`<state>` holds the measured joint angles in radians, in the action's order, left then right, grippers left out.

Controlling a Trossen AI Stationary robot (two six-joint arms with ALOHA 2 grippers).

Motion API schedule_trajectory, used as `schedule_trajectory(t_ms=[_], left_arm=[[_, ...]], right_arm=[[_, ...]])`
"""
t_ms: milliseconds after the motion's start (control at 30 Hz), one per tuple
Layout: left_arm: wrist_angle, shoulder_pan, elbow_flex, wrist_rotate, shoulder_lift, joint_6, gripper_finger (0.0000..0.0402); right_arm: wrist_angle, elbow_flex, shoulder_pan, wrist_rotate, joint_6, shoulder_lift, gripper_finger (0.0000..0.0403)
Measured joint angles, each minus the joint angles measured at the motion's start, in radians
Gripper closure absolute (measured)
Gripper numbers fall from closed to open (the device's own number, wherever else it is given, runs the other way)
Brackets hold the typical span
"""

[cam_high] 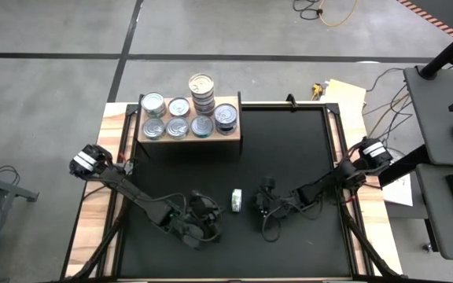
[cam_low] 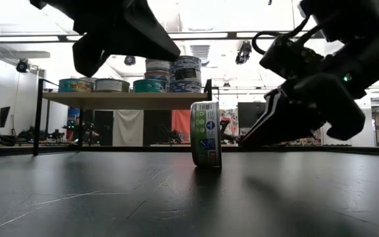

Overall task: Stack canned seafood by type on shelf
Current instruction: Stack the green/white tuna can on top of the other green/white tuna can on the shelf

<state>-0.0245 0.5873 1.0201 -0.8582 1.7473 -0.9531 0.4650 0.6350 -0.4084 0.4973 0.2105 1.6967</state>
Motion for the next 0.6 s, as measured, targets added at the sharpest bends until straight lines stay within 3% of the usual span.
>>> schedule_trajectory(t_ms=[267,600], left_arm=[[-0.001,-0.003,0.055,-0.033,0.07,-0.02,0.0369],[0.02,-0.026,0.143,-0.042,0.169,-0.025,0.0227]], right_arm=[[0.077,0.0,-0.016,-0.005,-0.002,0.034,0.0391],[0.134,0.0,-0.024,-0.007,-0.002,0.041,0.039]])
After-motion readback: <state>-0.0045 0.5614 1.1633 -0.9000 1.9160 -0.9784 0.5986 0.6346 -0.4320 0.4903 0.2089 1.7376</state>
